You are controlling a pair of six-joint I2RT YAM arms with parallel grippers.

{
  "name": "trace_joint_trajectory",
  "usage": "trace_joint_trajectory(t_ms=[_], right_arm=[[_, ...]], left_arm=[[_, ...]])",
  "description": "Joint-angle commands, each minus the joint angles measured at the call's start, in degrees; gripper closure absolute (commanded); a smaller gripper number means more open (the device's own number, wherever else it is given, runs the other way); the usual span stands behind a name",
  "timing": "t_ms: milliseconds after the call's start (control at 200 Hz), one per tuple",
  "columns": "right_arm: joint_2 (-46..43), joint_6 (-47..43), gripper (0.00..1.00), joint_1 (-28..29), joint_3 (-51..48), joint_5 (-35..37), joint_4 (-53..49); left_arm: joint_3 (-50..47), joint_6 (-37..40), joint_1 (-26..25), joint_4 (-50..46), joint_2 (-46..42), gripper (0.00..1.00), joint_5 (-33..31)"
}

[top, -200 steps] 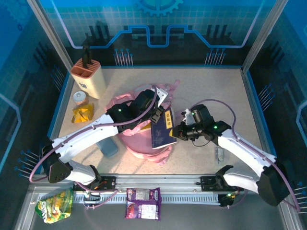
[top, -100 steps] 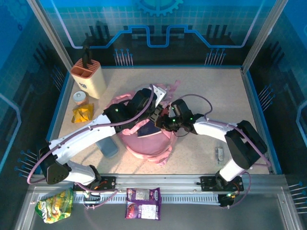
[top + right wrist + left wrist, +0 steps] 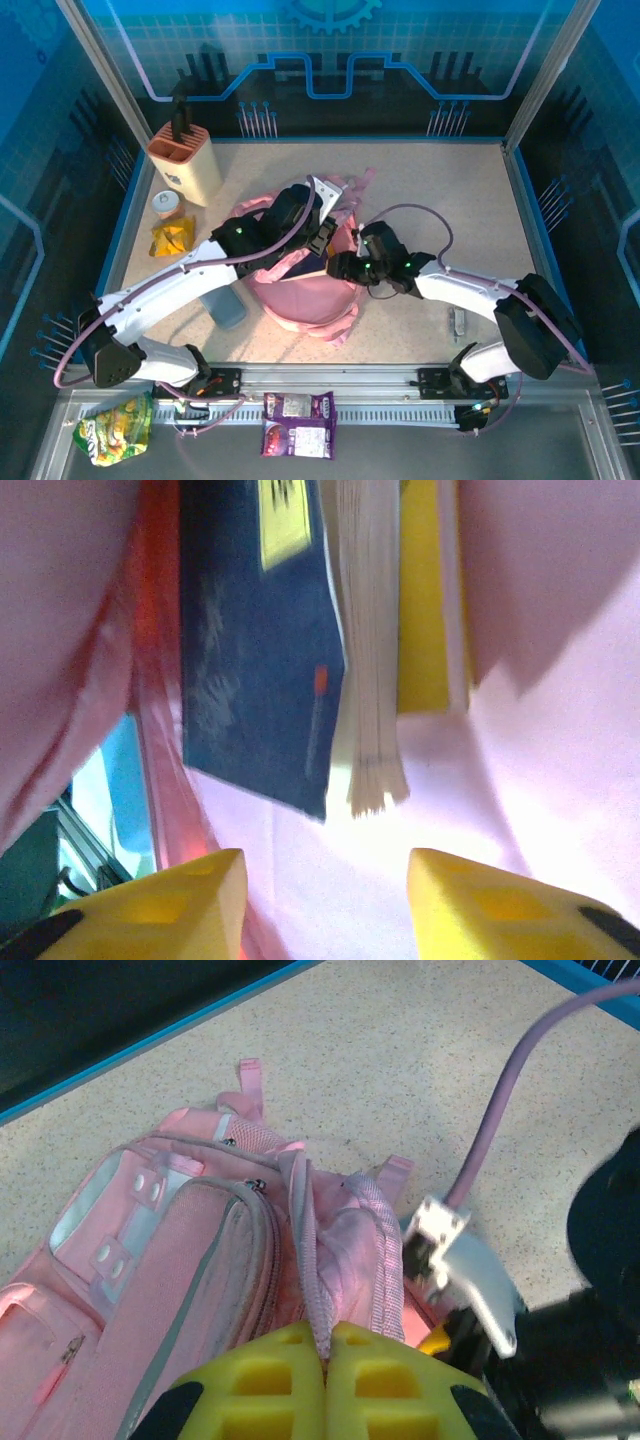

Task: Pack the student bag

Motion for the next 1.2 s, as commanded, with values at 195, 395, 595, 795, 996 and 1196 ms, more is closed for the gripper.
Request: trace_joint_trajectory(t_ms=[195,395,595,795,996,1196], right_arm=[[10.0,0.3,0.85,3.7,3.0,4.8,9.2],[13.3,-2.5,0.86,3.2,7.5,8.9,10.1],[9.2,-5.1,0.86,3.7,4.6,8.2,7.8],[-3.5,-6.9,0.78,4.3,-3.3,10.7,3.5],[-18.8,-8.7,0.70,4.1,-8.9,17.5,-7.4],[-29.7,-12.0,0.59,3.7,-8.7,21.1,-19.5]], left_arm=[[0.8,-2.4,0.1,6.9,-3.4,1.00,1.7],[1.5,-3.5,0.1,6.0,-2.8,1.00,2.7],[0.3,-3.3,0.1,5.8,-3.3,1.00,1.7],[-2.8,-6.9,0.1,6.6,-4.1,0.96,4.1],[-7.2,-14.3,0.2,5.6,-5.3,0.75,9.8],[-16.5,-21.3,0.2,8.1,-15.4,0.53,10.1]])
